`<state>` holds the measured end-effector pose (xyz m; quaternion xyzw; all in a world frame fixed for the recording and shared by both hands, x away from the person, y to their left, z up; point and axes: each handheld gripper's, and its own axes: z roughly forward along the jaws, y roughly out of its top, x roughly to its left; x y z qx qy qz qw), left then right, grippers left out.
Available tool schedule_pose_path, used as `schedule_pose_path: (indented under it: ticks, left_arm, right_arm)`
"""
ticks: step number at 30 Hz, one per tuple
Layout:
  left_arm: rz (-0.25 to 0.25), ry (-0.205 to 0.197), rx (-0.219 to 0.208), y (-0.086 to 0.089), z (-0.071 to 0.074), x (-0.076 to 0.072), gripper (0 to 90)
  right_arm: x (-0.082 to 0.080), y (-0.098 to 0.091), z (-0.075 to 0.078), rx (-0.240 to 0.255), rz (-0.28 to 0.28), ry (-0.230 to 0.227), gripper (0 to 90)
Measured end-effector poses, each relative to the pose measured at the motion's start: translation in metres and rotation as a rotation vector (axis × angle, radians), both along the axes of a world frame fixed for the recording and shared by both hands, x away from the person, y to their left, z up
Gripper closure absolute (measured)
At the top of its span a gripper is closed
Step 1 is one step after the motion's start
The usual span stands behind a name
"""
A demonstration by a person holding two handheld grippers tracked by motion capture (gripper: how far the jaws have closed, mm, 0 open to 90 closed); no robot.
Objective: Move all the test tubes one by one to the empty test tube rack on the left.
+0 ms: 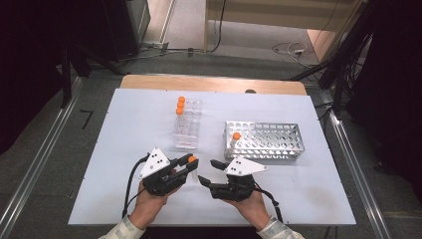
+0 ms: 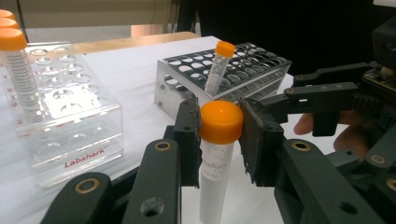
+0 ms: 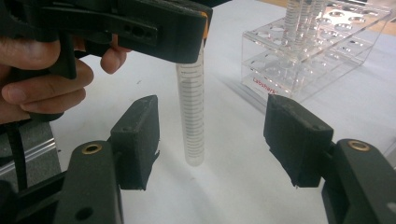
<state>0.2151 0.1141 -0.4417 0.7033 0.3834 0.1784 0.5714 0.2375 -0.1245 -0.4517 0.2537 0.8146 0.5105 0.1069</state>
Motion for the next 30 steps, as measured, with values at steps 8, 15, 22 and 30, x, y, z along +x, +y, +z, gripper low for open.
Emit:
schedule_pose_path:
  ticks: [8,15,22,30]
  left_arm:
    - [0.042,-0.002,-0.007,0.01,0.003,0.007,69.3]
    - [0.071,0.009,-0.017,0.017,0.005,0.015,69.3]
    - [0.107,-0.004,-0.022,0.023,0.015,0.022,69.3]
    - [0.146,-0.006,-0.024,0.028,0.019,0.033,69.3]
  right_arm:
    - [0.0,-0.005,0.001,0.007,-0.015,-0.003,33.6]
    - [0.0,-0.008,0.002,0.011,-0.025,-0.001,33.6]
    - [0.0,-0.01,0.003,0.014,-0.029,0.002,33.5]
    - [0.0,-0.011,0.003,0.019,-0.028,-0.001,33.6]
